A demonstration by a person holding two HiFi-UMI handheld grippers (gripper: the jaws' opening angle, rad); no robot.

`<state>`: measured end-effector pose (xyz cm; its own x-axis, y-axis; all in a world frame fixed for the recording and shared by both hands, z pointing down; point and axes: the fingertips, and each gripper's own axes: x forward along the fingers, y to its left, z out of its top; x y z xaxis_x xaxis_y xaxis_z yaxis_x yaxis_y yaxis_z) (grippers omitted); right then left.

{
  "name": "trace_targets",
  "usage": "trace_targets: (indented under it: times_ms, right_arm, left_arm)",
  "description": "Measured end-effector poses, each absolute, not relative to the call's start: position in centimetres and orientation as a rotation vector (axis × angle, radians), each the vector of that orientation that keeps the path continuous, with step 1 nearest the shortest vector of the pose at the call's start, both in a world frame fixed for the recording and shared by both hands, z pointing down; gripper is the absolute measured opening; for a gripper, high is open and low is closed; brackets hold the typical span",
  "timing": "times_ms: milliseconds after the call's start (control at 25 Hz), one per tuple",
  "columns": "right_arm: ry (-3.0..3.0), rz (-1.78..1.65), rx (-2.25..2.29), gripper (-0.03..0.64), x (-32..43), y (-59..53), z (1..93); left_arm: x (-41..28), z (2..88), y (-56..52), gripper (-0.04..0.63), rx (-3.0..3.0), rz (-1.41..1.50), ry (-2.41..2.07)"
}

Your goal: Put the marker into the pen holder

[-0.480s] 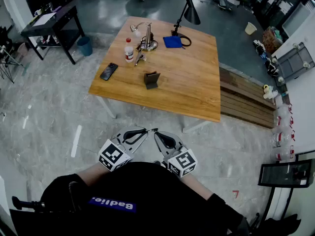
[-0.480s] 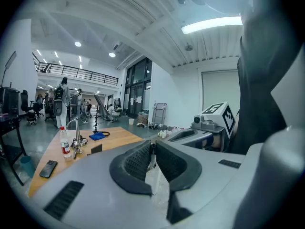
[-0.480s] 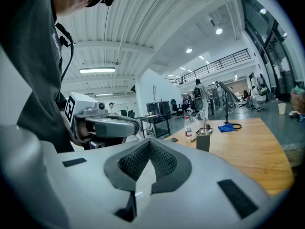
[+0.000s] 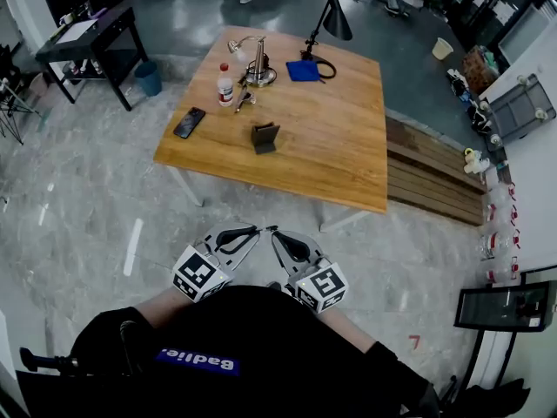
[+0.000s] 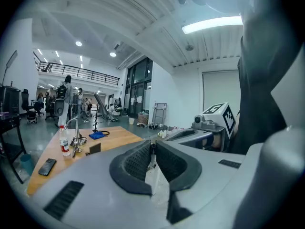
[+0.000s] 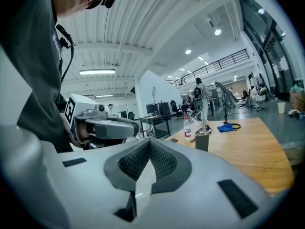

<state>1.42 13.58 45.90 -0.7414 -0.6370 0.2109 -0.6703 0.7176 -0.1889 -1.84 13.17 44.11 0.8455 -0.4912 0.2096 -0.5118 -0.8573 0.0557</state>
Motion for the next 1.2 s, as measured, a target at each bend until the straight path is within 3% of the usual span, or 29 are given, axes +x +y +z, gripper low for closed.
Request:
trace_targets:
  times_ms: [1200]
  right_arm:
    - [-2.806, 0.384, 1.05, 0.006, 7.2, 8.8, 47.7]
  left_arm:
    - [1.5, 44.5, 8.0, 0.041, 2.869, 0.231, -0.959]
